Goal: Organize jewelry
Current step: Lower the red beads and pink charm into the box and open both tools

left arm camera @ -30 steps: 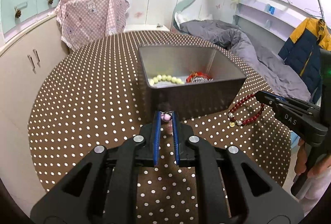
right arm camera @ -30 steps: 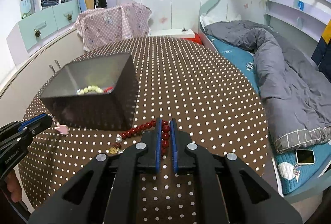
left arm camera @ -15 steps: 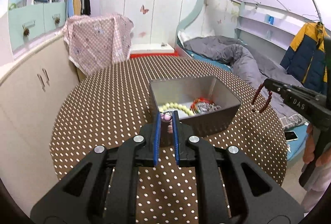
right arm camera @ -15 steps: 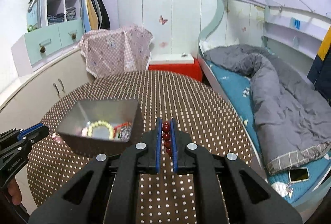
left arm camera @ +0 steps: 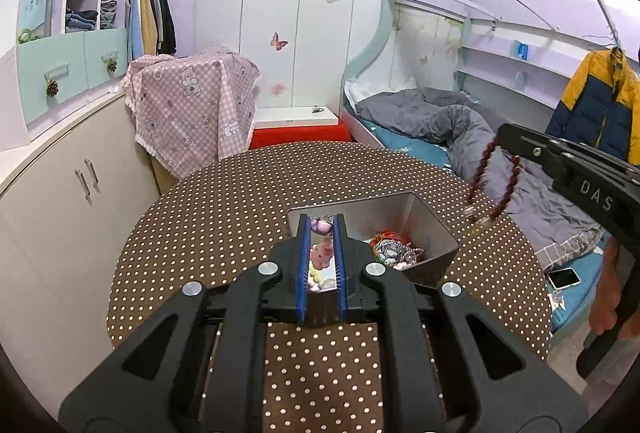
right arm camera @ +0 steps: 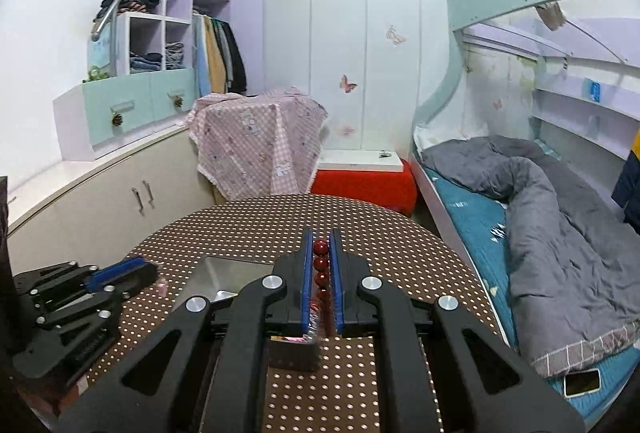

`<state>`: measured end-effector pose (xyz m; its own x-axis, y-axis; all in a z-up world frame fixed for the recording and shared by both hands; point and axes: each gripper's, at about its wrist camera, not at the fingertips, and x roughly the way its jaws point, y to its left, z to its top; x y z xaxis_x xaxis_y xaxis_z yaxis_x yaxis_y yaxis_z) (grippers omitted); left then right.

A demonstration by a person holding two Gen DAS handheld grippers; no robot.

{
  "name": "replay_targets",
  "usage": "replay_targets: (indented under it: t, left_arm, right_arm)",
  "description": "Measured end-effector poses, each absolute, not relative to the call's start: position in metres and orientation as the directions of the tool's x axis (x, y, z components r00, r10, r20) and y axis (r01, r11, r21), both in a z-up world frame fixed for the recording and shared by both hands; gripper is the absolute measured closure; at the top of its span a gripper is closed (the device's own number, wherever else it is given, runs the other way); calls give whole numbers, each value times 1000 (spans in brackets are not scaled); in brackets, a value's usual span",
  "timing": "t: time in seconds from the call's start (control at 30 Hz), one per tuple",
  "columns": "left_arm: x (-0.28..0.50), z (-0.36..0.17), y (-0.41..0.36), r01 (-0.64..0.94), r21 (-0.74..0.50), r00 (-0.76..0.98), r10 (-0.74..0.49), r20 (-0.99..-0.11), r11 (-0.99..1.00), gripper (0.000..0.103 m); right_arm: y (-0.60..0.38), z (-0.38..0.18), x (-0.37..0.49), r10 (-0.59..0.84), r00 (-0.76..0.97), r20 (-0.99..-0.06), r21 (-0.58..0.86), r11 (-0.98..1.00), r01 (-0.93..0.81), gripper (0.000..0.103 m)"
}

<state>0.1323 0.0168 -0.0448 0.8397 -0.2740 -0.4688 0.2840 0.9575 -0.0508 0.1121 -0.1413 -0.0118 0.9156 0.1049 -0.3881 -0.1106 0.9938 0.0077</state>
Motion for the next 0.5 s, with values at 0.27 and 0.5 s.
replay_targets:
  t: [0.27,0.5]
  left_arm:
    - [143,-48,11,293,-66,832,-288,-475,954,92]
    - [160,-60,10,297,-86,803,-297,-516,951,91]
  right_arm:
    - [-123,-24,128,145,893,-426,-2,987,-161,96]
    - [-122,-34,139,151,875,-460,10,986,-165,95]
